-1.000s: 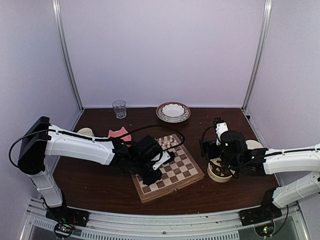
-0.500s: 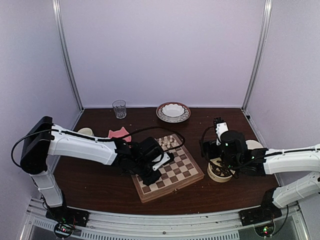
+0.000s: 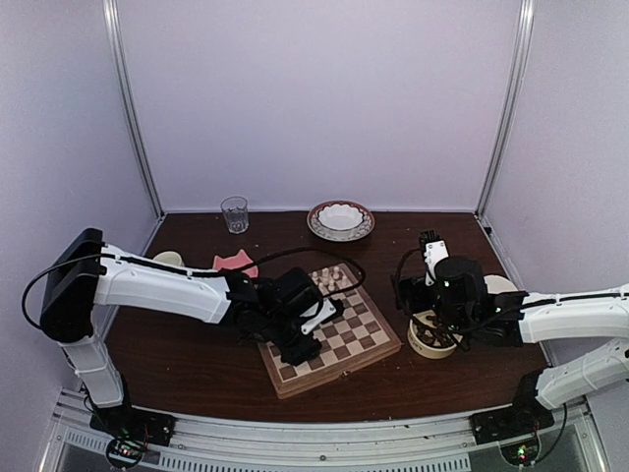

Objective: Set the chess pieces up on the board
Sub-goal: Place the pawn on c7, then pick up the chess pile from the storage box.

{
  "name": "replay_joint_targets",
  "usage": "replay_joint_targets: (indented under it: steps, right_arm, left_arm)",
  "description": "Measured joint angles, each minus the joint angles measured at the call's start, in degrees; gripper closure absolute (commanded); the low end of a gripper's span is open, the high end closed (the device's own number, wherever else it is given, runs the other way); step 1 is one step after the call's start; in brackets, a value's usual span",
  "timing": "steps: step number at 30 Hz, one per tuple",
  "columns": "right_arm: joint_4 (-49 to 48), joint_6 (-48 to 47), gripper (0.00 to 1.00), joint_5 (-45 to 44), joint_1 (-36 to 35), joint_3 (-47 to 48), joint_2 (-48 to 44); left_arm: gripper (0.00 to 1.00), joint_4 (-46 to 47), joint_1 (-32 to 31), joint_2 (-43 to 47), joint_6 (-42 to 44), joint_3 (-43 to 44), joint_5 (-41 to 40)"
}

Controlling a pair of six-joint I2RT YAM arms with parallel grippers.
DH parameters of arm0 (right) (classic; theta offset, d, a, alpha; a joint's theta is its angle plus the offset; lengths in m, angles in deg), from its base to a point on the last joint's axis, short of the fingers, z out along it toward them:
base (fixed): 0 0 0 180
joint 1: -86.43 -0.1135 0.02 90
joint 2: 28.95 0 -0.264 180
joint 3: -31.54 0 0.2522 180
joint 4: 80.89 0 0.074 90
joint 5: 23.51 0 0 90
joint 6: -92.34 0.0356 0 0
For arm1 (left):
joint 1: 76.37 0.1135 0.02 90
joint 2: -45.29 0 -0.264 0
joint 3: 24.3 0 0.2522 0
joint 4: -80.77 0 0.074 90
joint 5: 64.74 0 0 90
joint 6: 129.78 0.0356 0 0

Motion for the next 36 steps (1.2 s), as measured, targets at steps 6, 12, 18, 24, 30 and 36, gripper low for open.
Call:
replay_joint_targets:
  steps: [6, 12, 18, 24, 30, 36]
  right_arm:
    - [0.02, -0.02, 0.02, 0.17, 0.07, 0.00, 0.00]
    - [0.22, 0.33, 0.04, 0.15, 0.17, 0.00, -0.33]
    - [12.15, 5.77, 0.26, -0.57, 0.24, 6.03, 2.32]
    - [25.59, 10.75, 0.40, -0.26, 0.28, 12.37, 4.55]
    - [35.82, 14.88, 0.49, 1.22, 1.49, 12.39, 2.97]
    - [41.24, 16.79, 0.58, 5.07, 3.04, 12.90, 3.06]
  left_arm:
    - [0.36, 2.10, 0.00, 4.33, -0.26, -1.66, 0.13]
    - [0.30, 8.33, 0.26, 17.42, -1.90, -11.06, -1.73]
    - [0.31, 14.91, 0.94, 24.39, -4.11, -18.64, -6.60]
    - [0.34, 18.45, 0.94, 24.11, -5.20, -21.57, -7.61]
    - [0.35, 18.99, 0.94, 23.63, -5.51, -21.55, -6.86]
    - [0.35, 19.15, 0.94, 23.69, -5.60, -21.55, -6.03]
